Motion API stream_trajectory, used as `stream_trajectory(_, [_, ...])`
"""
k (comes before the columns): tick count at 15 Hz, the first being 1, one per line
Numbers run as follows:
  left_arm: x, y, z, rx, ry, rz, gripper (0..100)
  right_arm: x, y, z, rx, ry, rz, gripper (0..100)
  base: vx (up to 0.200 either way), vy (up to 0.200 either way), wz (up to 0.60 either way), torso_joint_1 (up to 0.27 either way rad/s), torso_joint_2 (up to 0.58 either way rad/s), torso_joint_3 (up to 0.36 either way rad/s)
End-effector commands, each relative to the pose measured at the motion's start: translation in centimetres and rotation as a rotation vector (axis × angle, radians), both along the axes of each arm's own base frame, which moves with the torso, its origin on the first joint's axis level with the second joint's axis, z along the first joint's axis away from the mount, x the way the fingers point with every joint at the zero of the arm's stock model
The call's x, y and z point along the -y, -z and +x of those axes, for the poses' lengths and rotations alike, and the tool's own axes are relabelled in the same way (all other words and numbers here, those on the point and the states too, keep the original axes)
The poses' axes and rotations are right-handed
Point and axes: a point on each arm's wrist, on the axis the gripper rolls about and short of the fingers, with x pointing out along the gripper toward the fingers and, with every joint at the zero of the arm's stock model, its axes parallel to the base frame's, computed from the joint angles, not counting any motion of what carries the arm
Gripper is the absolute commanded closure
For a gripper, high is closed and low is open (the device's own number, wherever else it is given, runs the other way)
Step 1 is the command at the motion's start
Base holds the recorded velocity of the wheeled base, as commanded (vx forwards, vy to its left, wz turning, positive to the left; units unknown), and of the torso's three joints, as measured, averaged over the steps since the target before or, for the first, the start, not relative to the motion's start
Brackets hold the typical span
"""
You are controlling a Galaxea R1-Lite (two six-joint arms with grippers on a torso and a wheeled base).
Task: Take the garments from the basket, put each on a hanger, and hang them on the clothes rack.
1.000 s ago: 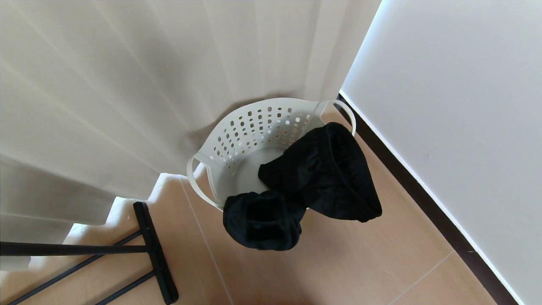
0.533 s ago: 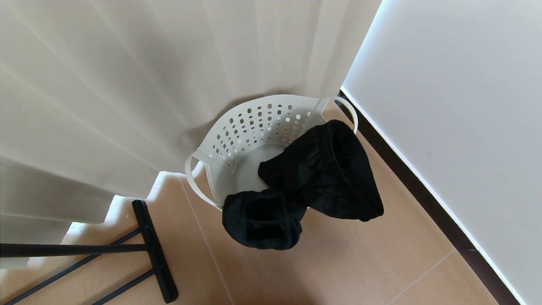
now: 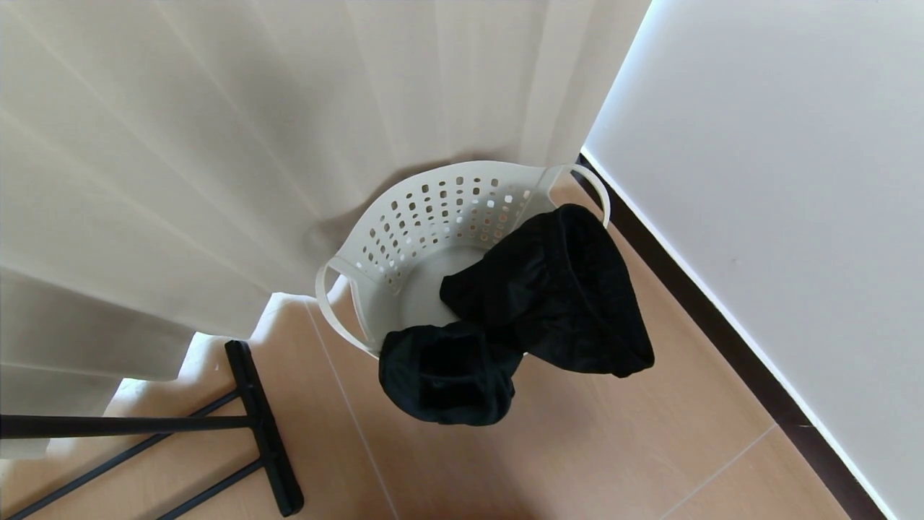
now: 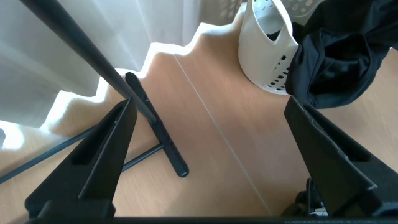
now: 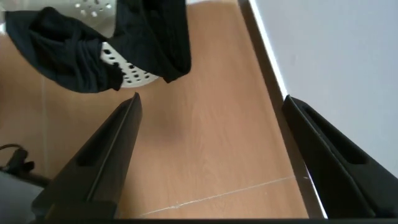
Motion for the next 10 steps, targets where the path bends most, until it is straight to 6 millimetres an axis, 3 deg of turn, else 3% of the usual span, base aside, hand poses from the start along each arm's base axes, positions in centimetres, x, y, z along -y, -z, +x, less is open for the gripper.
stream_trajectory(1, [0.0,0.0,0.0,0.002,0.0,0.0,0,-0.6,-3.2,3.0,-0.104,-0.111,-0.086,0,0.0,0.0,0.0,0.0,0.0,0.0])
stream_trajectory(4, [0.0,0.0,0.0,0.002,0.0,0.0,0,-1.9,-4.1,7.5,-0.213,-0.163,-0.222,0,0.0,0.0,0.0,0.0,0.0,0.0])
stream_trajectory(10, [0.0,0.0,0.0,0.0,0.0,0.0,0,-4.7,-5.6,17.3,-0.173,-0.18,-0.318,0,0.0,0.0,0.0,0.0,0.0,0.0])
